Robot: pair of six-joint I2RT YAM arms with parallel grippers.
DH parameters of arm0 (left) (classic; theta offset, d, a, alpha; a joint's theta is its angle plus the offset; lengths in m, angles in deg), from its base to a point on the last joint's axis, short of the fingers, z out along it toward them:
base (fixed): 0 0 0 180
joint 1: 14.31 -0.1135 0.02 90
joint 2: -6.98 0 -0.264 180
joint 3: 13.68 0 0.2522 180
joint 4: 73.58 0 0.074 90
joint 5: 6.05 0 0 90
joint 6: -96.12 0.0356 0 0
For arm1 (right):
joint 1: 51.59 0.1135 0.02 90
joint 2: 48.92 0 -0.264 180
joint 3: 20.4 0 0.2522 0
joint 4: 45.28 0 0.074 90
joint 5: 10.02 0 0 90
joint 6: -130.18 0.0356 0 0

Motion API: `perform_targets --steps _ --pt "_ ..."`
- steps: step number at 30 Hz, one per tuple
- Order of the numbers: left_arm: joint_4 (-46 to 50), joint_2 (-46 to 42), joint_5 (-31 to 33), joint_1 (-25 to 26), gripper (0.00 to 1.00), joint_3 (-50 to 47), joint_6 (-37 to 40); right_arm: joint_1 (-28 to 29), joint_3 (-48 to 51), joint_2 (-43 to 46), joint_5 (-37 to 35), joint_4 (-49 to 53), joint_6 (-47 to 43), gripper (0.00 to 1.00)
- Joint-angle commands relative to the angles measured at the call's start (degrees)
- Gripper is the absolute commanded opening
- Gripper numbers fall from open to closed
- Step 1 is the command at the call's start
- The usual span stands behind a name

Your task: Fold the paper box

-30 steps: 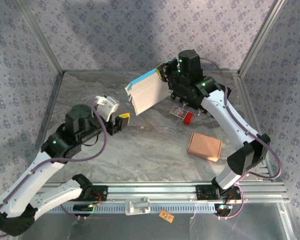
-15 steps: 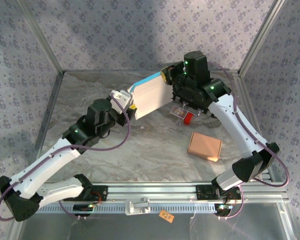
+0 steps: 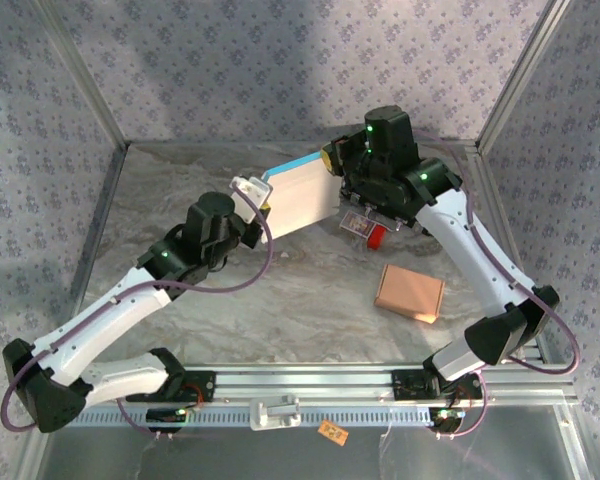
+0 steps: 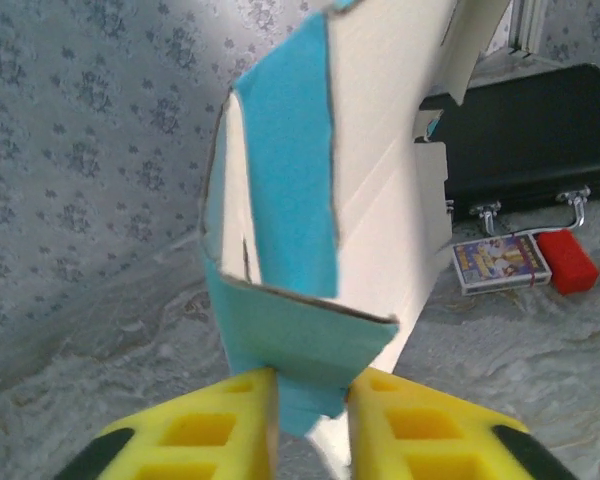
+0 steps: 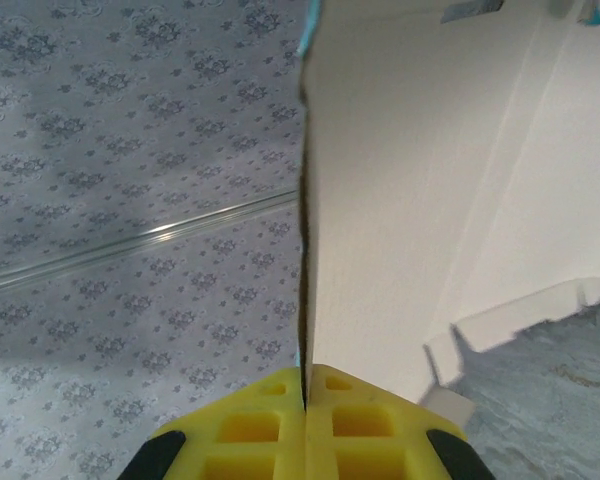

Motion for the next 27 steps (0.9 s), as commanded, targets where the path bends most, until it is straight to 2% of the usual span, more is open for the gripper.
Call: perform_targets --steps 1,3,8,9,13,14,16,21,27 --pt "-0.36 0.08 -2.33 -0.52 0.07 2.86 -0.55 0.49 -0.53 2.22 0.07 2.24 0.98 0.0" --pt "0.68 -0.06 -3.44 -0.76 0.0 3.08 -1.25 0.49 -0.49 2.04 0.15 2.21 0.95 0.0" --pt "5.42 -1.86 -8.08 -2.36 0.0 4.38 -7.51 -0.05 -0.72 0.5 2.78 -1.53 -0.14 0.0" --pt "6.53 -2.2 -10.74 -3.64 0.0 4.64 -9.53 -0.16 -1.82 -0.26 3.47 -1.51 -1.16 0.07" --pt "11.0 -3.58 -22.81 -10.6 0.0 4.61 -18.7 -0.38 -10.19 -3.67 4.2 3.87 -7.11 0.47" --pt "12.24 -3.72 -24.53 -11.72 0.0 4.45 -19.95 -0.22 -11.76 -4.12 3.74 5.28 -7.9 0.55" --pt "14.92 -3.68 -25.73 -13.02 0.0 3.83 -20.99 -0.04 -13.29 -4.47 2.94 7.39 -9.22 0.63" --pt "14.8 -4.94 -26.35 -16.64 0.0 -2.62 -25.87 1.41 -5.74 -2.68 4.63 4.68 -7.52 0.66" --pt "3.01 -9.08 -26.67 -19.31 0.0 -14.25 -28.22 5.02 4.06 -1.99 5.62 -2.51 -6.19 0.64"
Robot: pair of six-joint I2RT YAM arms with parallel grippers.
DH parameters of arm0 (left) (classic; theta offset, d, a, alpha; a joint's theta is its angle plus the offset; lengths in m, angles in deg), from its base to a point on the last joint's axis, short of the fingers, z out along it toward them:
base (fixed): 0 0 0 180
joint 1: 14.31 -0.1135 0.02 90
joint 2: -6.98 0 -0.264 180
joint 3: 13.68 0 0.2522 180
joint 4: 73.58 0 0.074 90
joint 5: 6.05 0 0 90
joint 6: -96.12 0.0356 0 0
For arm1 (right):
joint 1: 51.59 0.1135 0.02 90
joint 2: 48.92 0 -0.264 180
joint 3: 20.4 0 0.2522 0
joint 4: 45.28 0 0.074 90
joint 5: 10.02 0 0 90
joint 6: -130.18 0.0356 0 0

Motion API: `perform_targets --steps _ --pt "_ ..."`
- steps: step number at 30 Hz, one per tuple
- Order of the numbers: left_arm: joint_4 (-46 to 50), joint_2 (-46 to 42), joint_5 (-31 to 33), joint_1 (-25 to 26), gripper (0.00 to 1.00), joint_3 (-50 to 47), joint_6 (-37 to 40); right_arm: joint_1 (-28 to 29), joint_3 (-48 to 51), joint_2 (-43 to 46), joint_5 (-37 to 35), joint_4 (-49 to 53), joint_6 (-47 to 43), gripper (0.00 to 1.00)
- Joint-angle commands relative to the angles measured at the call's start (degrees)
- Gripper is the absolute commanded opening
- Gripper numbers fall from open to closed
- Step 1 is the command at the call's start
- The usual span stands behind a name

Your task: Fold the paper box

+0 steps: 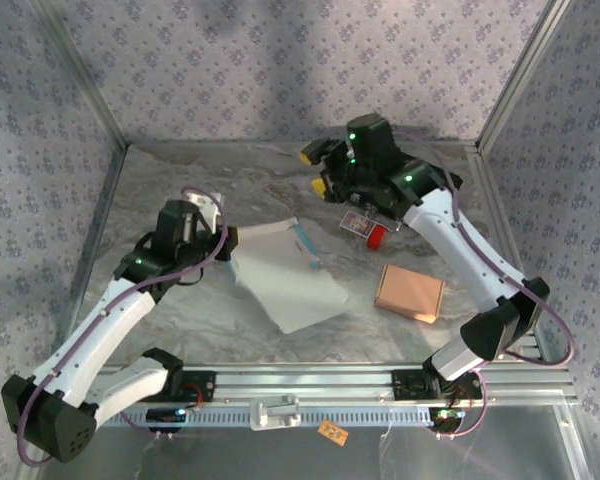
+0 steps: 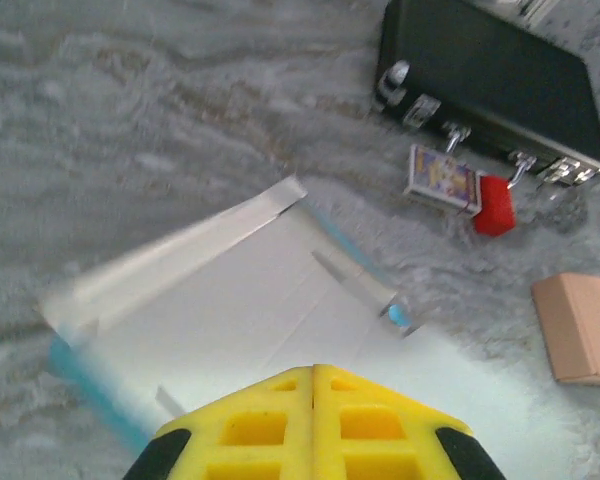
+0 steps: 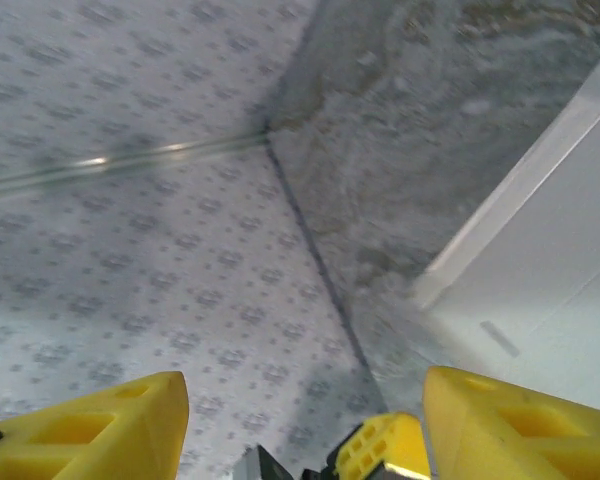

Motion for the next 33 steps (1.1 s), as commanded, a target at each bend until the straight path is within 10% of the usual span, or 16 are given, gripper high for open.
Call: perform_targets --steps 1,6,11,19,25,33 --pt "-8.5 -1.64 -2.61 -1.04 0.0 -3.65 -2.07 1.61 2.99 -0.6 2.64 -3.78 0.34 0.63" --pt "-7.98 1.27 -2.82 -3.1 0.0 -4.38 -2.95 2.28 4.62 -4.51 5.44 -0.84 -1.4 0.57" --pt "12.35 4.7 -4.42 -9.05 0.2 -0.45 -22.94 2.65 2.64 -8.27 3.72 9.4 -10.53 0.54" --pt "8.66 -3.06 0.22 1.1 0.29 -15.42 -53.85 1.33 6.86 -8.15 4.32 9.76 -16.26 0.55" --pt "2.39 6.5 0.29 0.92 0.49 -15.61 -52.16 1.2 6.87 -9.58 6.04 8.85 -16.66 0.55" --pt "1.96 16.49 0.32 -3.3 0.45 -13.4 -43.52 1.16 6.52 -10.18 6.92 9.12 -16.92 0.54"
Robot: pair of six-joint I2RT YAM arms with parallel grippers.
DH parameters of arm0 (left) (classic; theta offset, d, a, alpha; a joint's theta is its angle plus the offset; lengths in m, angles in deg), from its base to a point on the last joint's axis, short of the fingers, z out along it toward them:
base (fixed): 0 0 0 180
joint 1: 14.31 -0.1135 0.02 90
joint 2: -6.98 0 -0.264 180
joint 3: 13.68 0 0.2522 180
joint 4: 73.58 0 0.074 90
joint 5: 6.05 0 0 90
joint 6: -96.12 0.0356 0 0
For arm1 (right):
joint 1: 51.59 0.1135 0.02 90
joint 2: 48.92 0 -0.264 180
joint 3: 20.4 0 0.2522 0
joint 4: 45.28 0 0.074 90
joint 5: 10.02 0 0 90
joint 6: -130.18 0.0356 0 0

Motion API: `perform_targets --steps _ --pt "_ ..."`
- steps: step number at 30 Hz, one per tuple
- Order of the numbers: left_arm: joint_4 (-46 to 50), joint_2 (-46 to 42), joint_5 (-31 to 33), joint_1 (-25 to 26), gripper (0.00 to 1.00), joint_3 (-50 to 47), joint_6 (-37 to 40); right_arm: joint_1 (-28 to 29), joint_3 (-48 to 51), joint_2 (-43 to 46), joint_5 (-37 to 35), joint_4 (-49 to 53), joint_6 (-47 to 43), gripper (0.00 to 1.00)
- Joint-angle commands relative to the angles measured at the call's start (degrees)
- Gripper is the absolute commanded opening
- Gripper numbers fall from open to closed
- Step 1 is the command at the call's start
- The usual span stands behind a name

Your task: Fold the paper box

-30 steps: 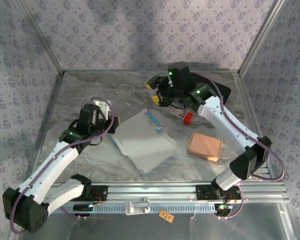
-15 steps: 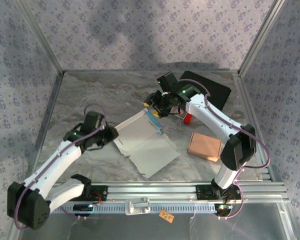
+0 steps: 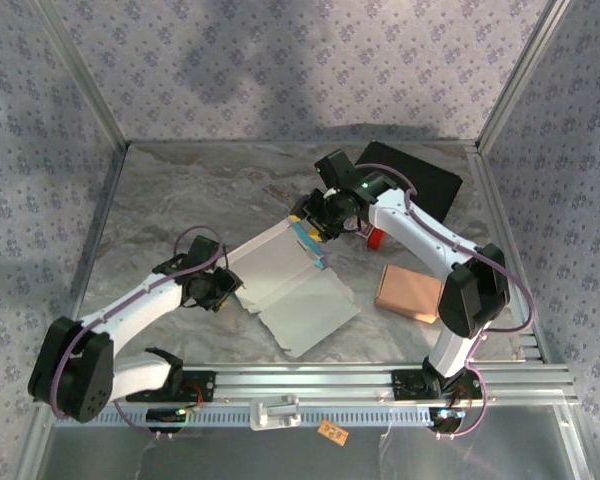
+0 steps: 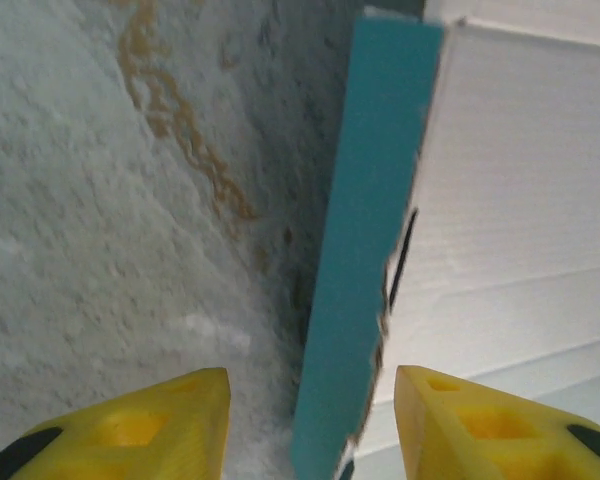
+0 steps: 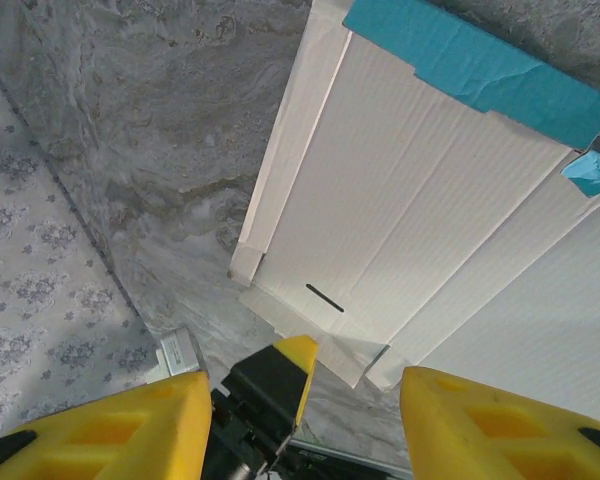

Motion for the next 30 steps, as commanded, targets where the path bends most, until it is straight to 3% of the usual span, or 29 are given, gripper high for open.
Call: perform_targets --steps 1,8,13,24,30 --pt "-1.55 1.93 0.51 -1.51 0.41 1.35 4.06 -0.04 -0.69 -0.27 1.1 1.21 -1.17 0.54" --pt "-13.98 3.73 -0.63 -1.68 0.22 -1.73 5.31 0.18 1.28 -0.51 1.45 -1.36 2.21 0.54" --pt "-17.35 1.89 0.46 -1.6 0.0 -1.77 6.62 1.14 2.45 -1.5 1.05 -3.97 5.14 0.53" --pt "-18.69 -2.35 1.6 -1.26 0.0 -1.55 11.82 2.88 -2.49 -6.99 -1.24 0.73 1.4 0.5" --pt "-27.03 -8.88 7.78 2.87 0.0 -2.81 19.29 3.1 -4.38 -7.85 -0.79 -1.46 2.26 0.54"
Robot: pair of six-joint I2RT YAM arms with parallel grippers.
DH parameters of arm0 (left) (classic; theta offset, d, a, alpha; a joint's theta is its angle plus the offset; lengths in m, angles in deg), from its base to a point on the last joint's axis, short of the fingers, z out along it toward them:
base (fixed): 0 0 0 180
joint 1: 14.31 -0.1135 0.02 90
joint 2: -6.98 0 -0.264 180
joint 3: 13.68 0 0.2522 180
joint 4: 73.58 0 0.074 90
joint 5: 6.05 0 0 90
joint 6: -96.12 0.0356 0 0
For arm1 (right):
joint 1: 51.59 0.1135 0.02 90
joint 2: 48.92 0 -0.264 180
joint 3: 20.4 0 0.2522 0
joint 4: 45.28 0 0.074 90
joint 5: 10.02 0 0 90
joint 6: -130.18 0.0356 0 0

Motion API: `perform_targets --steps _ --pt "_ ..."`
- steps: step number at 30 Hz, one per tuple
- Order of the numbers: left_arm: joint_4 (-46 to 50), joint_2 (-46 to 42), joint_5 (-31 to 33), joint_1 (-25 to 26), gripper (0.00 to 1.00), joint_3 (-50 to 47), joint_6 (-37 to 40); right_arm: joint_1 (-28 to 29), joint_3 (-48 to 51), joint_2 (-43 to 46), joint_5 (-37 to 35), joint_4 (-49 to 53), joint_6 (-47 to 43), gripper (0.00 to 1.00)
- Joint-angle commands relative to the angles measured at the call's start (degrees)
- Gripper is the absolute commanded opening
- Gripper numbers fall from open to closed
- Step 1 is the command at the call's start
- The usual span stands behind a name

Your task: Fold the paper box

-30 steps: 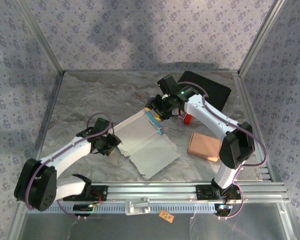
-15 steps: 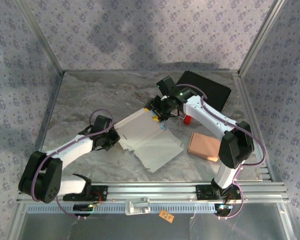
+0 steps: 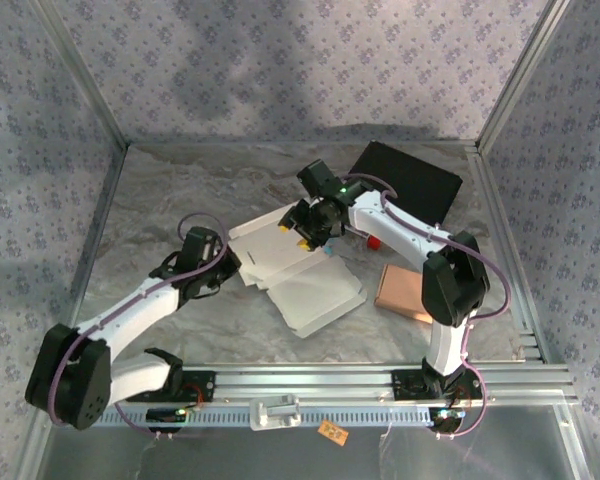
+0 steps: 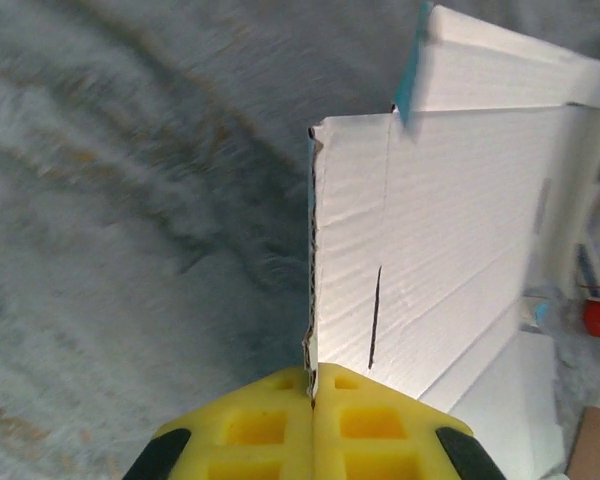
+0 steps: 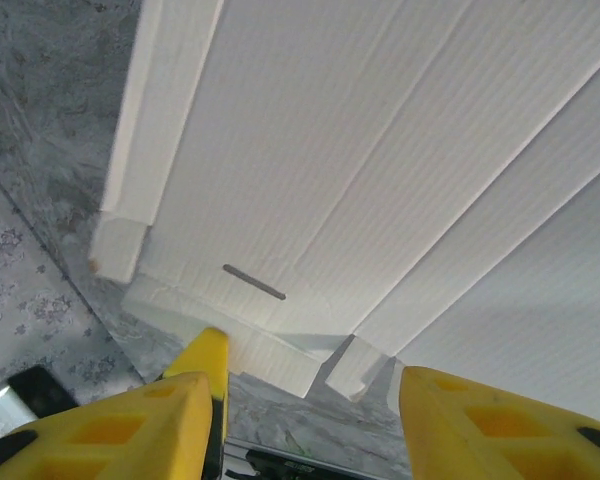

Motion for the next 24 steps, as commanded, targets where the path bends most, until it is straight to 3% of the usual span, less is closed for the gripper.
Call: perform_targets --steps 1,7,11,24 --pt "-8.62 -4.55 4.09 2.37 0.0 -0.81 7.61 0.1 -4.4 -1.47 -0.84 1.33 0.81 0.55" --pt "-13.33 -7.77 7.78 5.01 0.0 -2.29 16.11 -0.94 -15.63 -6.39 -2.75 8.63 9.64 0.56" --pt "-14.08 -7.27 8.12 5.38 0.0 -2.24 19.49 -1.49 -21.3 -8.26 -5.79 9.85 11.55 0.63" --pt "-12.85 -7.34 6.89 5.9 0.0 -0.32 24.69 -6.83 -36.68 -18.16 1.17 20.94 15.66 0.66"
